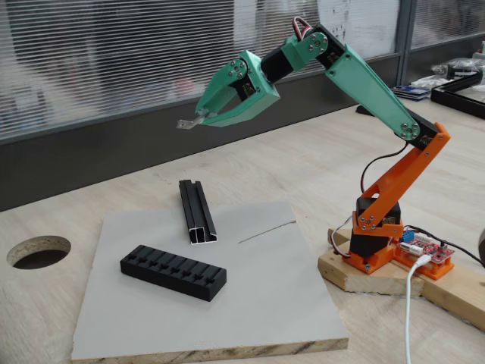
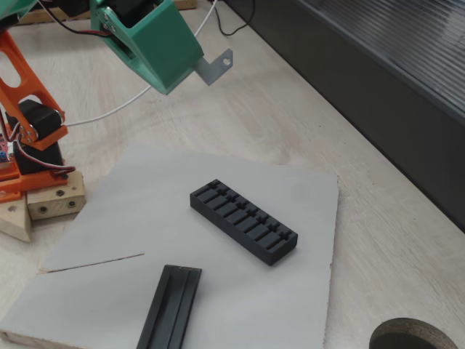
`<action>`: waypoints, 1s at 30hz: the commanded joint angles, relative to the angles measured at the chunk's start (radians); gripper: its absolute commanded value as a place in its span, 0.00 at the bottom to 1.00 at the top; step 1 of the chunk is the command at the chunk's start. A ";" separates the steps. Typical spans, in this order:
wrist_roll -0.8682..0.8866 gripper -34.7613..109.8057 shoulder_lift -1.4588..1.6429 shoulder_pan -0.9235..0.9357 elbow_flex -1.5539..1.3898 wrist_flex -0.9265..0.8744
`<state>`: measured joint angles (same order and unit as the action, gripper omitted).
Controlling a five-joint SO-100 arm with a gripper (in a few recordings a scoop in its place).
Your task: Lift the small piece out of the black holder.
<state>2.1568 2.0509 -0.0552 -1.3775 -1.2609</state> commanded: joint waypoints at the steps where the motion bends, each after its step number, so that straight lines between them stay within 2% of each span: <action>1: -0.005 0.27 0.032 -0.002 0.020 0.009; 30: -0.003 0.27 0.031 0.000 0.008 0.000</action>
<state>2.1568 2.0509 -0.0552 -1.3775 -1.2625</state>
